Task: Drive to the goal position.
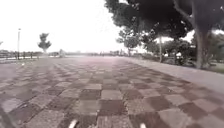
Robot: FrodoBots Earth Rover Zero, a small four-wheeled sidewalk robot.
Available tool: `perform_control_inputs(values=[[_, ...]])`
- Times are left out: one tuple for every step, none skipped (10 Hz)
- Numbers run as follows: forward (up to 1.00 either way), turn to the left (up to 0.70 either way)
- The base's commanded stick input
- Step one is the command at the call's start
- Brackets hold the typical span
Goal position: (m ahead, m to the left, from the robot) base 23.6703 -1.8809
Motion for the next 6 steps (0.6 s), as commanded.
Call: perform_control_inputs(values=[[0.7, 0.0], [0.7, 0.0], [0.7, 0.0], [0.7, 0.0], [0.7, 0.0], [0.7, 0.0]])
